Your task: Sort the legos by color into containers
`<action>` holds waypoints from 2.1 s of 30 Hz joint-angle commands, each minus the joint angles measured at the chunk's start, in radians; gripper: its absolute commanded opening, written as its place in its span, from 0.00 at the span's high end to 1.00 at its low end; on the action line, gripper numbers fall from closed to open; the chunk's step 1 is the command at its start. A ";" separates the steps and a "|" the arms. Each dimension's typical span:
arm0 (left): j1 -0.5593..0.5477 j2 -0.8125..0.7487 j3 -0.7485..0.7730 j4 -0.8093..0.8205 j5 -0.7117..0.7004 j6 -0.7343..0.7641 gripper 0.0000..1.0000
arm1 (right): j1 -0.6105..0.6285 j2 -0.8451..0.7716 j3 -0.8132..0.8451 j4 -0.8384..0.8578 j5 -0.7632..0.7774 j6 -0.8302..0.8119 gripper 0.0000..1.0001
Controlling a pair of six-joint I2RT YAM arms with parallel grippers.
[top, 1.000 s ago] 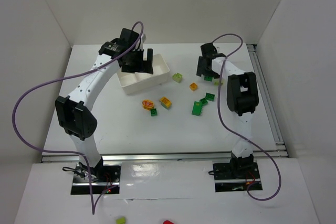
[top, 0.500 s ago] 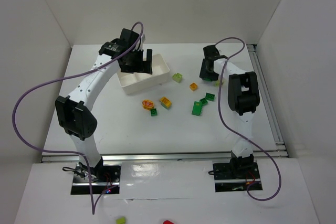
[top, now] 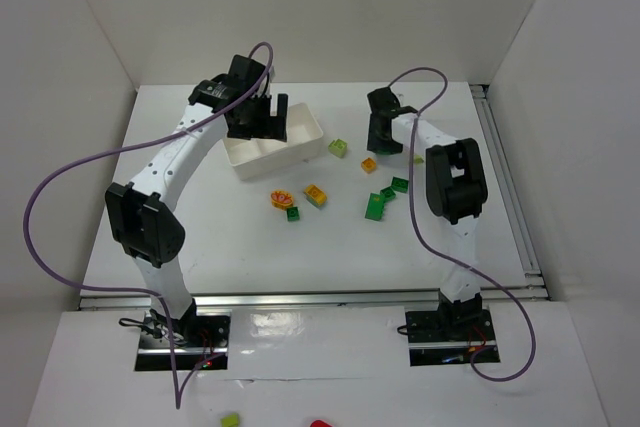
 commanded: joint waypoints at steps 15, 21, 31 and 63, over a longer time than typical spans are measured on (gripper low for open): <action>0.207 -0.161 -0.044 -0.042 -0.158 -0.162 0.00 | 0.309 -0.138 0.213 -0.051 -0.083 -0.025 0.63; 0.240 -0.192 -0.064 -0.017 -0.119 -0.162 0.00 | 0.330 0.045 0.520 -0.060 -0.108 -0.025 0.63; 0.258 -0.201 -0.095 -0.027 -0.118 -0.144 0.00 | 0.339 0.082 0.579 -0.010 -0.111 -0.025 0.12; 0.240 -0.190 -0.113 -0.028 -0.184 -0.126 0.00 | 0.165 -0.029 0.040 0.207 -0.264 -0.484 0.14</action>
